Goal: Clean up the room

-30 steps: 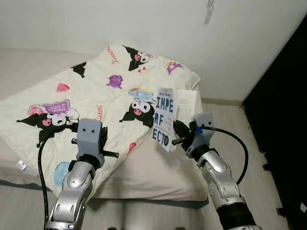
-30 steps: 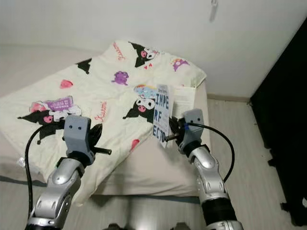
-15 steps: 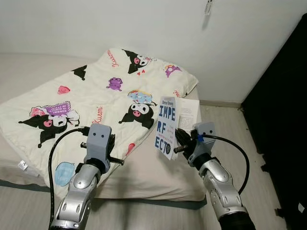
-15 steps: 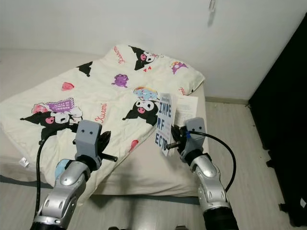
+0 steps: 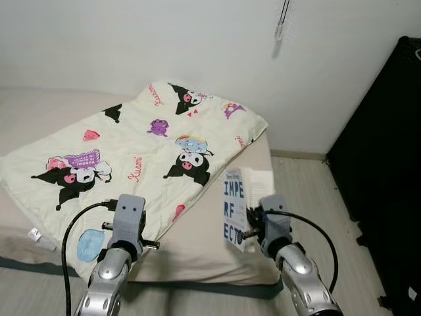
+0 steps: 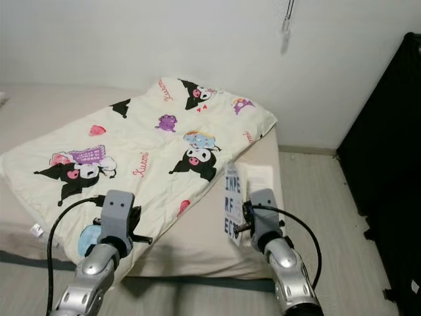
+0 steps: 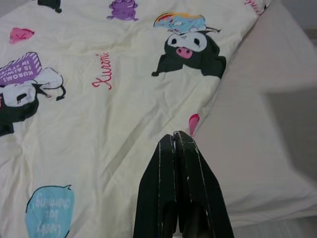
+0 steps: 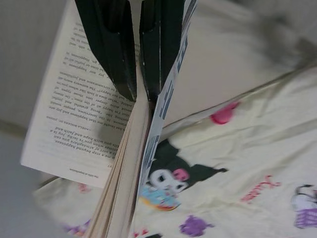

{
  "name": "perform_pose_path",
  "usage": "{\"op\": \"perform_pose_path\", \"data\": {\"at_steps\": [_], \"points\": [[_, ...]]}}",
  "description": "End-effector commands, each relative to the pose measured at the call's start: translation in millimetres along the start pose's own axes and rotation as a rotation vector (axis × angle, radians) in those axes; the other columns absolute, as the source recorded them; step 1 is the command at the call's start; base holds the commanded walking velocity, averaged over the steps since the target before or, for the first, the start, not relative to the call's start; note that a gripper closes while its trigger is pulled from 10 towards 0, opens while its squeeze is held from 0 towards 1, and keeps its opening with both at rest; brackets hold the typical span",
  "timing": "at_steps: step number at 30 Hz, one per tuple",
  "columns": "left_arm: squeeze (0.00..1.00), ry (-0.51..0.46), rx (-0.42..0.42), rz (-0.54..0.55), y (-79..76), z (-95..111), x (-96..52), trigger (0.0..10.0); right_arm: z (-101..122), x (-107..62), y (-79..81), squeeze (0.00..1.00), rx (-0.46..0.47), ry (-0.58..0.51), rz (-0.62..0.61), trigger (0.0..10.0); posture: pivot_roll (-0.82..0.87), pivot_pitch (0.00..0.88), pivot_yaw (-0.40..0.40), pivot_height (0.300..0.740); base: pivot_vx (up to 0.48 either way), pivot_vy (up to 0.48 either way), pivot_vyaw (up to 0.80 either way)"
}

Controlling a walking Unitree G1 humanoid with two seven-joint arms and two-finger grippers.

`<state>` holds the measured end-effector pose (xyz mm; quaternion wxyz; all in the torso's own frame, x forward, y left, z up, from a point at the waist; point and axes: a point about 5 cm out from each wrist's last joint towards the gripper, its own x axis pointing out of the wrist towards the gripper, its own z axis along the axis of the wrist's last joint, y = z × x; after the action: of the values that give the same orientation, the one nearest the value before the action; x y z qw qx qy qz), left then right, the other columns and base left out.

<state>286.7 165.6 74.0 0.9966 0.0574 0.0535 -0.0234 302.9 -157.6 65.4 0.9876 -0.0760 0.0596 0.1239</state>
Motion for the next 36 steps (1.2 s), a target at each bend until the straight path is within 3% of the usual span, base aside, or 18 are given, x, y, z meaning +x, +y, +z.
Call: {"op": "perform_pose_path", "data": {"at_steps": [1,9,36], "points": [[0.0,0.031,-0.007,0.005,-2.4,-11,-5.1,10.0,2,-2.7,-2.5,0.0,-0.03,-0.04,-0.023,10.0,-0.08,0.095,-0.005,0.74,0.0,0.0,0.0],[0.0,0.037,-0.018,0.008,-6.8,-18,-6.5,10.0,-2,-4.9,-4.8,0.0,-0.05,-0.04,-0.058,10.0,-0.08,0.087,0.0,0.74,0.0,0.0,0.0],[0.0,0.01,0.028,-0.069,-6.0,-13,-7.4,10.0,-10,-11.7,7.0,0.0,0.049,-0.062,-0.054,10.0,-0.06,0.151,0.021,0.74,0.0,0.0,0.0]]}}
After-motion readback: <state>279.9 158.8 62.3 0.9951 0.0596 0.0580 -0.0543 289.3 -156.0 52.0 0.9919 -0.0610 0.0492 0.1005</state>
